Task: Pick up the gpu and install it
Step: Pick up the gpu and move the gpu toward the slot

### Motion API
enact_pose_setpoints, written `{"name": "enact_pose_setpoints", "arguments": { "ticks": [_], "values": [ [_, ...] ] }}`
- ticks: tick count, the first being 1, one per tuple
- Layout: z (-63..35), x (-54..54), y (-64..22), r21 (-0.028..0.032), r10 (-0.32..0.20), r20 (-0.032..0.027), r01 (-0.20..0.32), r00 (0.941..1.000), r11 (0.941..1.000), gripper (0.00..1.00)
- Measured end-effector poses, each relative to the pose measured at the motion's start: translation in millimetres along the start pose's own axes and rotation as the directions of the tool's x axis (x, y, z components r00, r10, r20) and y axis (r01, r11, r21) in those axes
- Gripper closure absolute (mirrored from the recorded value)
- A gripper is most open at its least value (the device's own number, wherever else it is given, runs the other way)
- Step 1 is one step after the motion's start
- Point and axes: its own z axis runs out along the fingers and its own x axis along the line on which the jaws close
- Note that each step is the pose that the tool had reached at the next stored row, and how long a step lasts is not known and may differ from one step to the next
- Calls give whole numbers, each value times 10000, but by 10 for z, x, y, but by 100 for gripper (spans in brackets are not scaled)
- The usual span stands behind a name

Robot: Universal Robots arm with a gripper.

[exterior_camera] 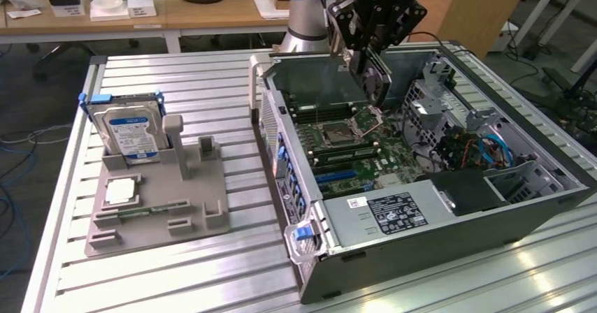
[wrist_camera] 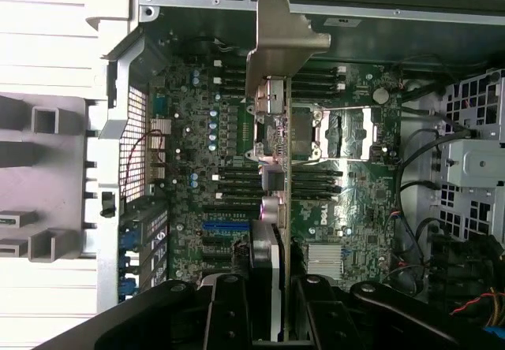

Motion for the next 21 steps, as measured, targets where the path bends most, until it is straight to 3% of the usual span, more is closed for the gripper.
{"name": "enact_pose_setpoints", "arguments": {
  "ticks": [10,21],
  "values": [
    [1,-21,0,-1,-1,1,1,10000,10000,72],
    [13,-410,-6,-4,1,0,-1,10000,10000,72]
  ]
}}
